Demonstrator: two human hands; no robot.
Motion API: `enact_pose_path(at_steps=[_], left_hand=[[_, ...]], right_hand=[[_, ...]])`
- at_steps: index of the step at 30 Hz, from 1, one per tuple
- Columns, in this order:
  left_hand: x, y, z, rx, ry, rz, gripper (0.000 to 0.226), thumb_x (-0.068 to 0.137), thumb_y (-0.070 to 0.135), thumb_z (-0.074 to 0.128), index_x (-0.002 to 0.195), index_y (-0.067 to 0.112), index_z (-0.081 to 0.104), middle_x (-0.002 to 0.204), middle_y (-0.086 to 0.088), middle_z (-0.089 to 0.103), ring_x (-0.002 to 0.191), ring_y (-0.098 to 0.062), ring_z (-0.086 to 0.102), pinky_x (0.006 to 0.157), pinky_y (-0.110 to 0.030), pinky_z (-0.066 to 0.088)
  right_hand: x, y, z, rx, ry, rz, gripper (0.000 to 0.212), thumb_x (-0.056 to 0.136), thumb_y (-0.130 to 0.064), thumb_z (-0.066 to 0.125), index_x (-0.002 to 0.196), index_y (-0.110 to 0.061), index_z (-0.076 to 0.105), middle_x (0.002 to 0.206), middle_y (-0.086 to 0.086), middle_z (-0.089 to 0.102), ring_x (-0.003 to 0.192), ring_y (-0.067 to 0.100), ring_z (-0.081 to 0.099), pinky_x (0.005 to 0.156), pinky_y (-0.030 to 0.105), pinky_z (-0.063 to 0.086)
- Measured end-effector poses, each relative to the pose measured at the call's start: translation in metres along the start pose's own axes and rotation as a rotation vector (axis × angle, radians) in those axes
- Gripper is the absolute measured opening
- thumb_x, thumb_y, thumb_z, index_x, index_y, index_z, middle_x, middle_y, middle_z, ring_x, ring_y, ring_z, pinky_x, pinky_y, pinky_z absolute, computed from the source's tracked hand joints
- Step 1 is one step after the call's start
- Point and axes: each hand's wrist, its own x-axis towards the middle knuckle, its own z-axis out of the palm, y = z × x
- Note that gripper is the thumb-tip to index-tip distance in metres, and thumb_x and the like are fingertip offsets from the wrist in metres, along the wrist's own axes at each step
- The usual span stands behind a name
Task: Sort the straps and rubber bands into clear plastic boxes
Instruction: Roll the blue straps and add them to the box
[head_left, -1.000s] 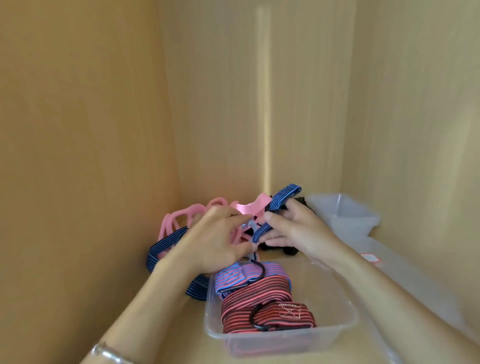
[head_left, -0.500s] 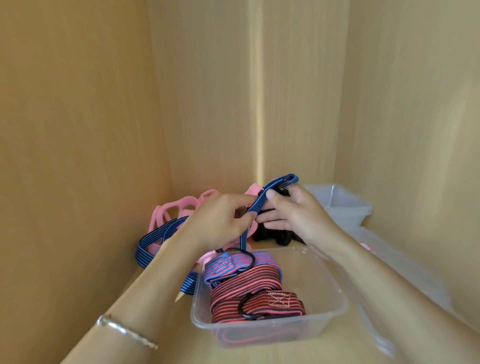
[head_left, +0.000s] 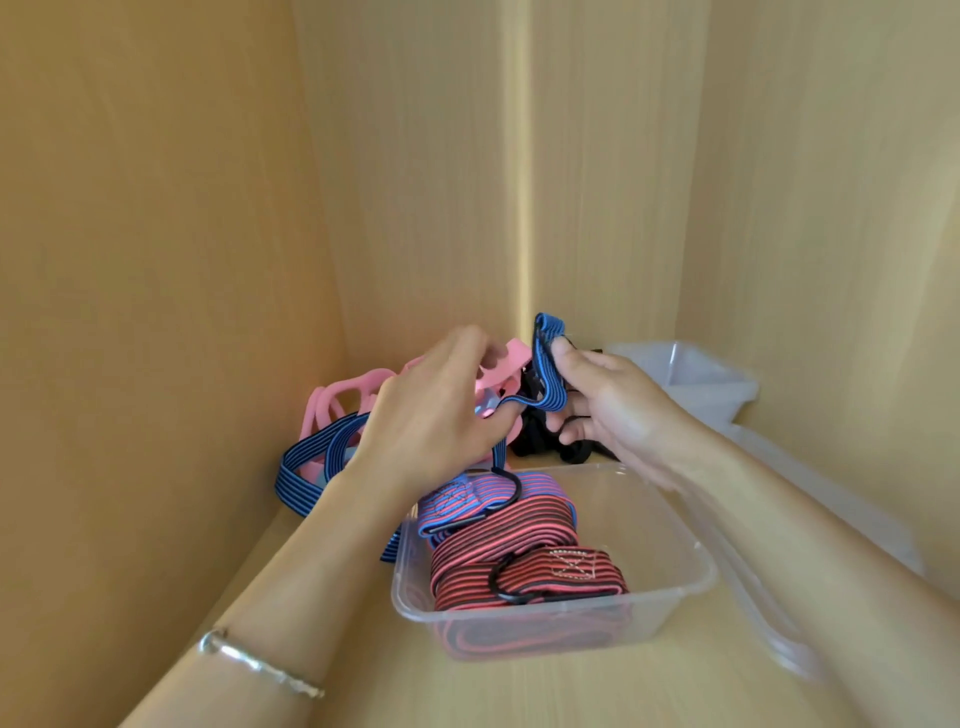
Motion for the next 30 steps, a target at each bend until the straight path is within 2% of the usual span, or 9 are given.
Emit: enact_pose_path(at_steps=[3, 6, 8, 13, 16, 19, 23, 26, 30], left_hand=[[0.0, -0.003, -0.002, -0.058, 0.016, 0.092, 0.068, 0.074, 0.037, 0.062, 0.134, 0.038, 0.032, 0.124, 0.011, 0.047, 0.108, -0.015, 0.055, 0.077, -0.042, 0.055], [0.001, -0.008, 0.001, -0.052, -0.033, 0.199, 0.065, 0.073, 0.036, 0.049, 0.137, 0.022, 0.049, 0.139, -0.001, 0.048, 0.121, -0.019, 0.053, 0.093, -0.042, 0.051], [0.001, -0.008, 0.002, -0.048, -0.036, 0.197, 0.056, 0.072, 0.035, 0.047, 0.123, 0.017, 0.064, 0.13, -0.001, 0.06, 0.112, -0.014, 0.058, 0.09, -0.044, 0.052], [0.002, -0.006, 0.001, -0.05, -0.014, 0.173, 0.049, 0.074, 0.038, 0.049, 0.112, 0.017, 0.071, 0.111, -0.001, 0.07, 0.092, -0.023, 0.068, 0.077, -0.044, 0.055], [0.001, -0.004, 0.0, -0.048, -0.017, 0.151, 0.05, 0.075, 0.04, 0.046, 0.112, 0.018, 0.071, 0.106, 0.0, 0.072, 0.09, -0.024, 0.068, 0.075, -0.042, 0.055], [0.002, -0.006, 0.0, -0.017, -0.03, 0.093, 0.05, 0.077, 0.044, 0.04, 0.111, 0.023, 0.07, 0.093, 0.002, 0.072, 0.083, -0.025, 0.066, 0.068, -0.041, 0.053], [0.002, -0.005, 0.003, 0.056, 0.005, 0.062, 0.038, 0.083, 0.04, 0.045, 0.101, 0.02, 0.071, 0.075, -0.002, 0.069, 0.067, -0.034, 0.061, 0.056, -0.039, 0.049], [0.003, 0.0, 0.003, 0.063, 0.004, 0.045, 0.028, 0.086, 0.026, 0.058, 0.111, 0.018, 0.069, 0.077, -0.006, 0.071, 0.07, -0.035, 0.064, 0.06, -0.037, 0.049], [0.003, 0.005, 0.003, 0.01, -0.01, -0.02, 0.032, 0.087, 0.025, 0.059, 0.118, 0.019, 0.065, 0.077, -0.009, 0.072, 0.073, -0.035, 0.065, 0.065, -0.043, 0.051]], right_hand=[[0.001, 0.003, 0.001, -0.259, -0.022, -0.055, 0.037, 0.101, -0.044, 0.035, 0.083, -0.025, 0.061, 0.061, -0.002, 0.058, 0.06, 0.017, 0.052, 0.058, 0.028, 0.043], [-0.002, 0.001, 0.003, -0.414, -0.075, -0.087, 0.04, 0.101, -0.043, 0.033, 0.077, -0.025, 0.059, 0.051, -0.008, 0.056, 0.054, 0.01, 0.052, 0.06, 0.026, 0.045], [-0.004, 0.0, 0.004, -0.455, -0.092, -0.099, 0.039, 0.101, -0.041, 0.034, 0.075, -0.025, 0.058, 0.048, -0.01, 0.057, 0.051, 0.004, 0.051, 0.057, 0.023, 0.044], [0.0, 0.004, 0.001, -0.439, 0.019, -0.168, 0.027, 0.097, -0.043, 0.046, 0.079, -0.027, 0.058, 0.063, 0.004, 0.062, 0.06, 0.017, 0.059, 0.063, 0.036, 0.048], [0.0, 0.001, 0.001, -0.369, 0.011, -0.227, 0.015, 0.097, -0.039, 0.049, 0.09, -0.029, 0.058, 0.067, 0.004, 0.063, 0.057, 0.012, 0.058, 0.059, 0.032, 0.048], [-0.004, -0.003, 0.001, -0.325, -0.044, -0.252, 0.024, 0.091, -0.046, 0.051, 0.092, -0.025, 0.063, 0.076, 0.005, 0.064, 0.06, 0.007, 0.059, 0.061, 0.027, 0.048], [-0.008, -0.006, 0.002, -0.295, -0.06, -0.294, 0.004, 0.092, -0.026, 0.062, 0.088, -0.027, 0.064, 0.073, -0.011, 0.067, 0.061, 0.001, 0.062, 0.062, 0.015, 0.046], [-0.005, -0.004, 0.002, -0.28, 0.031, -0.311, 0.005, 0.093, -0.026, 0.06, 0.092, -0.03, 0.061, 0.075, -0.005, 0.069, 0.061, 0.002, 0.062, 0.063, 0.019, 0.049], [-0.002, -0.004, 0.004, -0.171, 0.112, -0.281, 0.013, 0.096, -0.019, 0.057, 0.107, -0.025, 0.055, 0.072, -0.004, 0.069, 0.061, 0.002, 0.065, 0.063, 0.021, 0.054]])
